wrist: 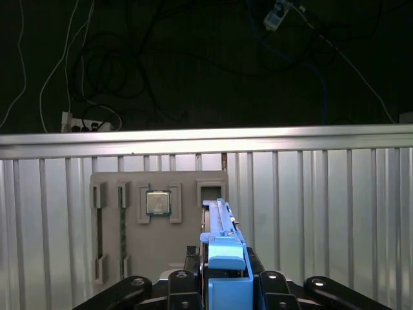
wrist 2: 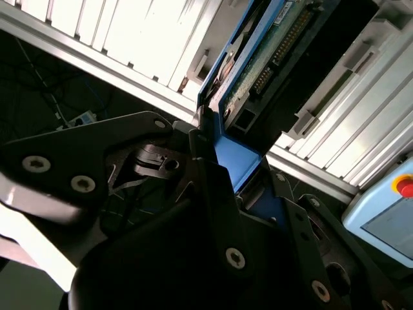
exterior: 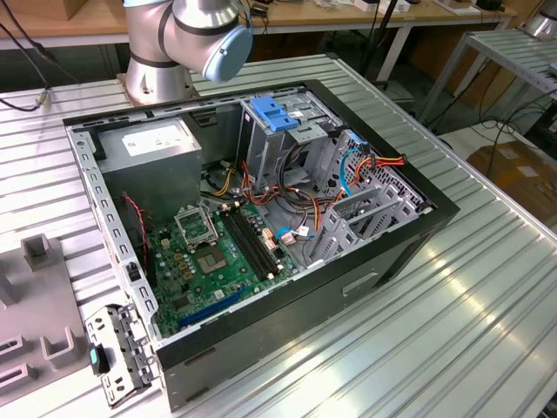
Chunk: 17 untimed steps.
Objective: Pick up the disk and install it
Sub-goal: 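Pick up the disk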
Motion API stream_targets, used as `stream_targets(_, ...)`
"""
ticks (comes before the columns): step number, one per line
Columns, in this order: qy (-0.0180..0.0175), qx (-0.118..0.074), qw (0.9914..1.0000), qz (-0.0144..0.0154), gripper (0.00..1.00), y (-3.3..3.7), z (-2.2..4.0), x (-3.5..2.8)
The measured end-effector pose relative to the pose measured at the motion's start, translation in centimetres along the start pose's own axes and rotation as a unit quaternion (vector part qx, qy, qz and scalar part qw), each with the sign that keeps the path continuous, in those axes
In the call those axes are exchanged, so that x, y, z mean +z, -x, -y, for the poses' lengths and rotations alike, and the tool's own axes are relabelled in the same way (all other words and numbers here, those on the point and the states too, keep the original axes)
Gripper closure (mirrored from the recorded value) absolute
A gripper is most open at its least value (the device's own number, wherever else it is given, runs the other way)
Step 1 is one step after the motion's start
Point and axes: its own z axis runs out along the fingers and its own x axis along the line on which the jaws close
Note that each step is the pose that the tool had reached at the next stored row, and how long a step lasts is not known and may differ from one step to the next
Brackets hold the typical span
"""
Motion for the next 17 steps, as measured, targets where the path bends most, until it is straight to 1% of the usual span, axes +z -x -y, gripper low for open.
stream_targets(7,0.0000,0.000,1.00000,0.0000,0.63,0.01,0.00,-0.52)
stream_targets(17,0.0000,0.000,1.00000,-0.0002,0.63,0.02,0.01,-1.08)
